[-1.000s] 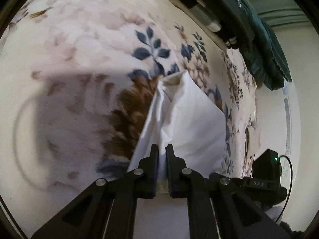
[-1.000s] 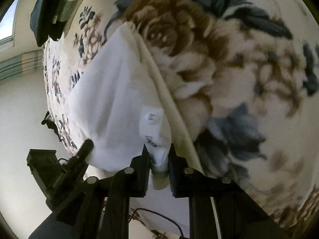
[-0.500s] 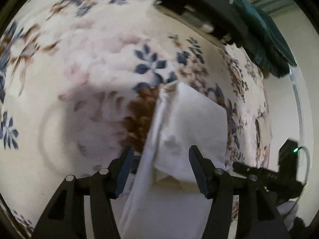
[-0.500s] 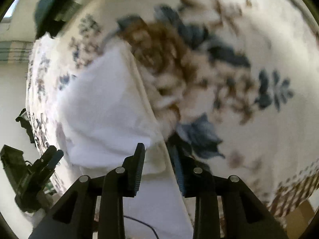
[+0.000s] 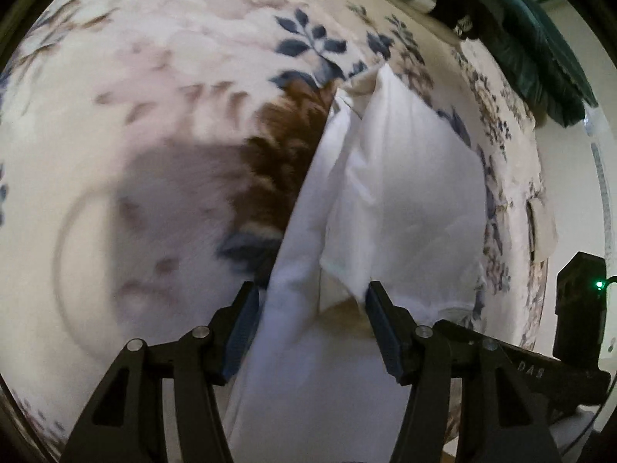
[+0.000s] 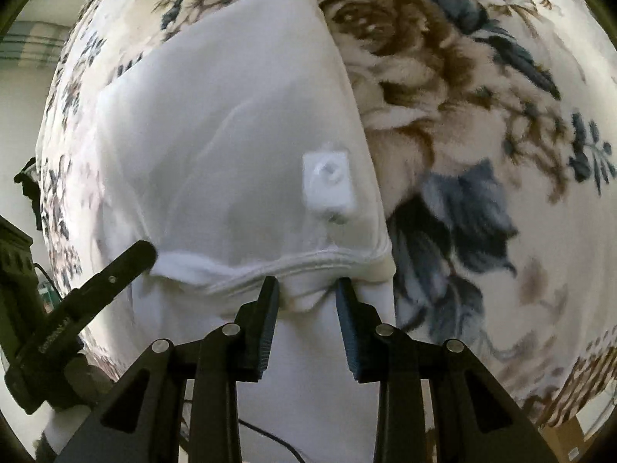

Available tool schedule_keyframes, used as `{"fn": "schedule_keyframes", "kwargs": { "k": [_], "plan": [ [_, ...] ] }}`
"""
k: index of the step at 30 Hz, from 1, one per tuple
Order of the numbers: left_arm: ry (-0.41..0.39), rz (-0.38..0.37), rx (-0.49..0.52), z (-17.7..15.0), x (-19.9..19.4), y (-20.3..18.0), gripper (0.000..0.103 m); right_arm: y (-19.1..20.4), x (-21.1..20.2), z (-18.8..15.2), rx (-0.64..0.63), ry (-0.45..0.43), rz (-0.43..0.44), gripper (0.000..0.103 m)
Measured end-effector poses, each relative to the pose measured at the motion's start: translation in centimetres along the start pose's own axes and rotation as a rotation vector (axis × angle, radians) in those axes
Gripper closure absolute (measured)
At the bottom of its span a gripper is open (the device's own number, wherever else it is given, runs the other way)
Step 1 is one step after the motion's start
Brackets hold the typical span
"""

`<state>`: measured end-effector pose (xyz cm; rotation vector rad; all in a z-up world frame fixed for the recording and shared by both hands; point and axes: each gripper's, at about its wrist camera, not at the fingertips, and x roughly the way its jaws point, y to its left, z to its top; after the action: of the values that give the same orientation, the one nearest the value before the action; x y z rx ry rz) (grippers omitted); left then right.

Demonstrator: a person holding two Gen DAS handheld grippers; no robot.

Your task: Fold small clothes

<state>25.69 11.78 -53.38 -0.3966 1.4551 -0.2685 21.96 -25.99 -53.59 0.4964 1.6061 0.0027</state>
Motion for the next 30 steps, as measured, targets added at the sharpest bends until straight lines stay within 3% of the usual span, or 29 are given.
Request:
{"fn": "schedule_keyframes", "kwargs": {
  "k": [2,4,6,12,16,20,23,27,29,30],
  "plan": [
    [-0.015,0.017,-0.013,-0.7,-1.4,0.4,0.048,-0.2,-0.9,-0.3,0.016,-0.004,0.038,0.07],
    [-0.036,0.023,-0.031,-1.8,-3.2,1.0,0.048,-0.9,-2.3,-0.9,0.032,-0.012,0.069,0.055],
    [-0.049,0.038,-0.047,-3.6,-5.0,1.5,0.048,-2.1,-3.9,-2.0,0.046,-0.016,0.098,0.049],
    [0.023,-0.003,-0.124,-10.4,-6.2,4.6,0.045,-6.4,-5.6,-7.2,0.099,0.067,0.154,0.048],
    [0.116,-0.013,-0.169,-14.7,-4.4,6.4,0.044,-9.7,-2.5,-11.4,0.149,0.172,0.156,0.048],
    [0.182,-0.064,-0.193,-17.8,-1.8,7.3,0.044,-12.6,1.9,-15.1,0.231,0.299,0.246,0.048],
    [0.178,-0.097,-0.211,-18.6,-1.2,7.1,0.042,-13.0,4.1,-16.8,0.25,0.355,0.338,0.048],
    [0.154,-0.12,-0.231,-19.2,-1.2,6.9,0.042,-12.9,6.0,-18.1,0.253,0.4,0.393,0.048],
    [0.137,-0.125,-0.23,-19.7,-1.6,6.9,0.044,-12.4,6.6,-18.5,0.262,0.418,0.413,0.048],
    [0.124,-0.127,-0.22,-19.9,-1.9,6.7,0.051,-12.2,6.5,-18.8,0.265,0.409,0.415,0.051]
  ]
}}
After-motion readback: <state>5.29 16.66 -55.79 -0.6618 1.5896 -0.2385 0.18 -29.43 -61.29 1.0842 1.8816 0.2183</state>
